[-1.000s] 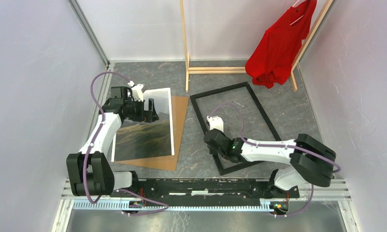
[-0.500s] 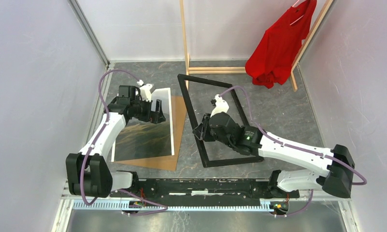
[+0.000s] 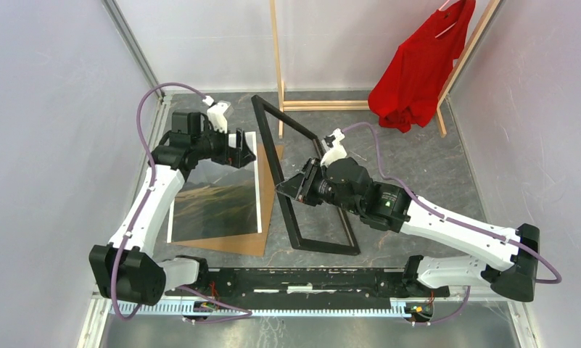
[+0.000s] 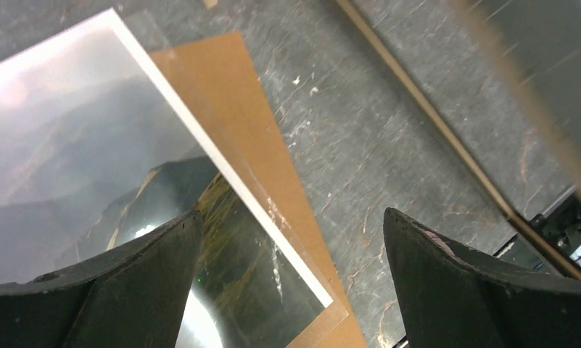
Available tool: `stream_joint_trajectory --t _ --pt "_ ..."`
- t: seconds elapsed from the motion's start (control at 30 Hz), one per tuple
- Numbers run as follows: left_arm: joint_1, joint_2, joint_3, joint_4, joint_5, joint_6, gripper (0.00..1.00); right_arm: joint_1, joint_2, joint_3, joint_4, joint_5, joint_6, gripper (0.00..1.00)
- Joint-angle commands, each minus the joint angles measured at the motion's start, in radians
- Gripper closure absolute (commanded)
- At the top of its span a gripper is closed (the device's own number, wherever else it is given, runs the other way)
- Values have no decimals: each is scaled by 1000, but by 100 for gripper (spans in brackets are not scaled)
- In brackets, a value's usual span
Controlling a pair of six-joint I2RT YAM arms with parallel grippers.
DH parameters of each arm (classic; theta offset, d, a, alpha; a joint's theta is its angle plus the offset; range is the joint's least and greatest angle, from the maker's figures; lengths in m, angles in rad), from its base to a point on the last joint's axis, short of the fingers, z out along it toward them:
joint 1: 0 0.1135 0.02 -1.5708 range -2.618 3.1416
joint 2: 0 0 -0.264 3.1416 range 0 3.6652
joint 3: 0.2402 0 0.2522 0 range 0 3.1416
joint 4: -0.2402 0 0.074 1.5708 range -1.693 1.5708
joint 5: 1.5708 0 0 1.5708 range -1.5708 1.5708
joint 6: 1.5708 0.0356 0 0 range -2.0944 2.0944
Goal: Put the photo into the frame
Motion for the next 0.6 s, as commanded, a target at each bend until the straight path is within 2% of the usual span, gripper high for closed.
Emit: stream_joint_trajectory --t 0.0,0.17,0.37,0.57 --pt "-49 3 82 54 -18 -95 0 -6 -17 71 162 -95 90 93" --pt "-98 40 139 64 -41 -128 0 -25 -17 73 166 -121 111 87" --pt "-169 72 180 107 -124 -159 0 -101 -20 59 126 -188 81 55" --pt "-233 101 198 182 -198 -190 0 -200 -30 56 16 -267 -23 37"
